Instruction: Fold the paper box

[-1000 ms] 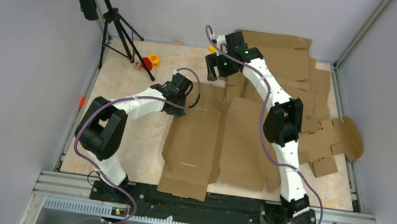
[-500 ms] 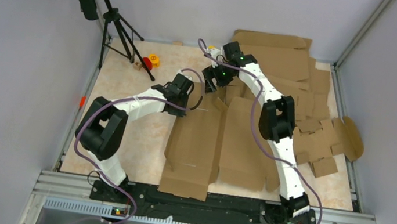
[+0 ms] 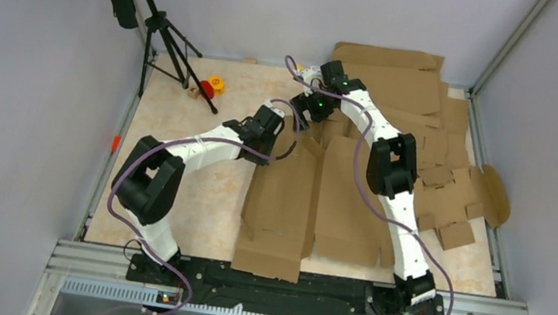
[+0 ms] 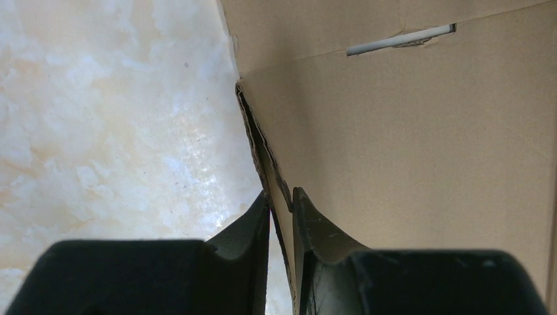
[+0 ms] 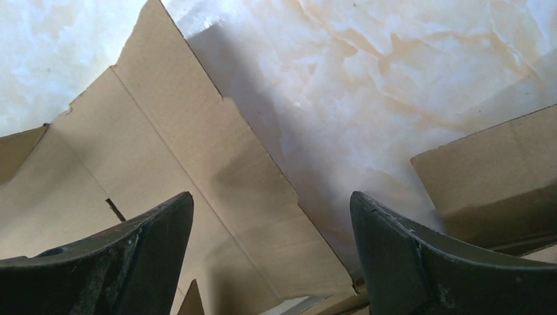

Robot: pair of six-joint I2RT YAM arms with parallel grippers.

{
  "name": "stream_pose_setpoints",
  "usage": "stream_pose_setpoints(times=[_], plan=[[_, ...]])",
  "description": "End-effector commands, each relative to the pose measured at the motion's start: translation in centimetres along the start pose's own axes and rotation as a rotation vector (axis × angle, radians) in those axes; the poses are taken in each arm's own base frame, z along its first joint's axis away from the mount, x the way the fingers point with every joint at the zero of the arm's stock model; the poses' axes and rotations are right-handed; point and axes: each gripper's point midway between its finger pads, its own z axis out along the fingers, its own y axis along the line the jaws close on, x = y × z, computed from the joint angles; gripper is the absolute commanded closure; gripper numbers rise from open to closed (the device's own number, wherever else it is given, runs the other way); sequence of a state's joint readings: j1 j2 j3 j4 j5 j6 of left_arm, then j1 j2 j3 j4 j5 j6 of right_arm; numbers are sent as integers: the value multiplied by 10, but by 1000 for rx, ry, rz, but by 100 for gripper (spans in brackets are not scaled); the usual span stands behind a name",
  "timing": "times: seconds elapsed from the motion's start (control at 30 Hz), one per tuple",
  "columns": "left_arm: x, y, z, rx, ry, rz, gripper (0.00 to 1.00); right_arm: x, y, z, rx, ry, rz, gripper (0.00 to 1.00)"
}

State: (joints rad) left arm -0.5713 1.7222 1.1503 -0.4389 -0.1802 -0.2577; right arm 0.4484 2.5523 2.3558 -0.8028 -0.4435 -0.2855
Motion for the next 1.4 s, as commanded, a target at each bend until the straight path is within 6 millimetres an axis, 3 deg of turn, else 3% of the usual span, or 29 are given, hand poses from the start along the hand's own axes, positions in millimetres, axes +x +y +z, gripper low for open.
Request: stream_pose_setpoints(times=[0.0, 0.1, 0.17, 0.37, 0.5, 0.73, 1.1, 1.23, 1.37], plan=[[-30, -17, -2, 15, -84, 45, 81, -2, -4, -5, -37, -12, -23, 14], [-33, -20, -1, 22, -85, 49, 82, 17, 11, -5, -121, 44, 7, 24], [-37, -21, -1, 24, -91, 49, 82, 15, 22, -12, -192, 7, 34, 34], [-40, -19, -1, 8, -94, 41, 82, -20, 31, -53, -186, -120, 26, 75], [-38, -18, -1, -3, -91, 17, 83, -35, 37, -74, -169, -151, 15, 87], [-38, -21, -1, 14, -103, -18, 83, -34, 53, -91, -97, -146, -20, 97], [-41, -28, 1, 43, -122, -86, 82, -11, 82, -115, 31, -196, -3, 98], [-41, -34, -3, 77, -129, -112, 75, -5, 90, -115, 96, -214, -3, 99], [-35, -35, -7, 108, -125, -132, 61, 3, 87, -117, 160, -214, 21, 100]])
